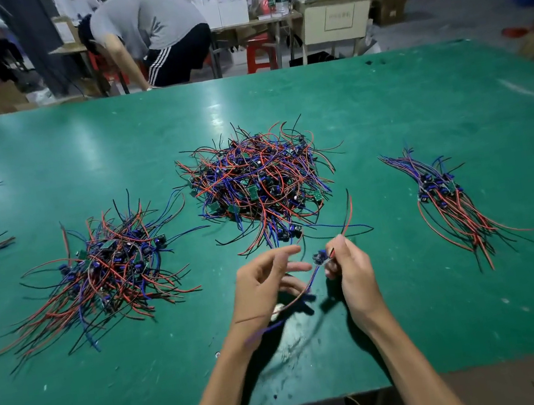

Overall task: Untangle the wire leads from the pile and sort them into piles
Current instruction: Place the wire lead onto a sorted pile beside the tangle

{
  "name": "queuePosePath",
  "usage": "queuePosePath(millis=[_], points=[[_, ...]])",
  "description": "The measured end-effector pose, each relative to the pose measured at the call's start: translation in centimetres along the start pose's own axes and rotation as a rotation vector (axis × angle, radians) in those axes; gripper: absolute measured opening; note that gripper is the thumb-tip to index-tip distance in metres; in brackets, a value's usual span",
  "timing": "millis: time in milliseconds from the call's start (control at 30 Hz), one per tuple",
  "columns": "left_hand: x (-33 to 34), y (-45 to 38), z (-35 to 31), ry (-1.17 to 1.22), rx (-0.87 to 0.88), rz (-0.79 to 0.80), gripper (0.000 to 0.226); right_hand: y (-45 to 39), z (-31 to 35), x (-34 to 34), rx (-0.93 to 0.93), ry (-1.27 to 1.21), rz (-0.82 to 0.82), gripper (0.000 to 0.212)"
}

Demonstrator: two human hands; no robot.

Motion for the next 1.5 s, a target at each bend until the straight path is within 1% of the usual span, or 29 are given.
queuePosePath(millis=[33,67,133,200,300,367,467,533,567,633,667,767,833,933,1033,1167,1267,1333,1400,1500], points=[[-0.1,0.0,-0.2,0.009,-0.054,0.063,0.031,0.2,0.0,0.0,-0.013,0.058,0.032,0.037],[-0.2,0.0,-0.3,0.003,-0.088,0.109,0.033,0.3,0.0,0.0,-0.025,0.115,0.055,0.037],[-0.3,0.1,-0.4,-0.013,-0.123,0.171,0.026,0.5,0.1,0.0,-0.066,0.219,0.072,0.040],[-0.4,0.0,-0.6,-0.007,-0.160,0.198,0.027,0.6,0.2,0.1,-0.108,0.272,0.077,0.046],[-0.5,-0.2,-0.8,-0.010,-0.185,0.210,0.035,0.6,0.6,0.2,-0.170,0.315,0.065,0.047],[-0.5,-0.3,-1.0,-0.031,-0.182,0.227,0.042,0.6,0.7,0.2,-0.199,0.342,0.024,0.040],[-0.4,-0.2,-0.8,-0.067,-0.201,0.277,0.054,0.6,0.5,0.1,-0.213,0.354,-0.002,0.019],[-0.2,-0.1,-0.6,-0.080,-0.238,0.309,0.058,0.6,0.4,0.2,-0.215,0.360,0.026,0.019],[0.0,-0.1,-0.5,-0.081,-0.254,0.328,0.056,0.6,0.3,0.2,-0.220,0.368,0.041,0.020],[0.4,-0.1,-0.5,-0.089,-0.255,0.361,0.040,0.4,0.4,0.2,-0.237,0.381,0.069,0.023],[0.6,-0.2,-0.4,-0.088,-0.248,0.355,0.034,0.4,0.5,0.2,-0.241,0.384,0.077,0.024],[1.0,-0.5,0.3,-0.063,-0.231,0.254,0.028,0.2,0.3,0.4,-0.234,0.413,0.107,0.027],[1.1,-0.6,0.7,-0.045,-0.212,0.209,0.024,0.3,0.4,0.5,-0.216,0.390,0.138,0.030],[0.9,-0.7,1.3,-0.020,-0.194,0.179,0.025,0.6,0.7,0.8,-0.174,0.295,0.177,0.030],[0.5,-0.7,1.5,-0.021,-0.189,0.186,0.025,0.7,0.8,1.0,-0.201,0.316,0.188,0.028],[0.6,-0.3,1.9,-0.125,-0.125,0.194,0.027,1.1,0.9,1.2,-0.200,0.340,0.134,0.021],[0.9,-0.1,1.9,-0.178,-0.072,0.163,0.022,1.2,0.9,1.1,-0.144,0.277,0.088,0.020],[1.1,0.0,1.8,-0.202,-0.042,0.180,0.019,1.1,0.9,0.9,-0.098,0.208,0.054,0.021],[1.1,0.1,1.7,-0.236,-0.031,0.194,0.016,1.0,1.1,0.7,-0.063,0.120,-0.013,0.022],[1.2,0.4,1.8,-0.330,-0.039,0.225,0.016,0.4,1.2,0.3,-0.036,0.025,-0.172,0.024]])
Point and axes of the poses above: each hand's wrist, its own y-axis away from the middle knuckle, its own x-axis out of the palm, z = x × y, the point moved 1 cm from there along -y, towards the middle knuckle, and after that the axes turned 4 degrees about -x, right-handed, at the moved point
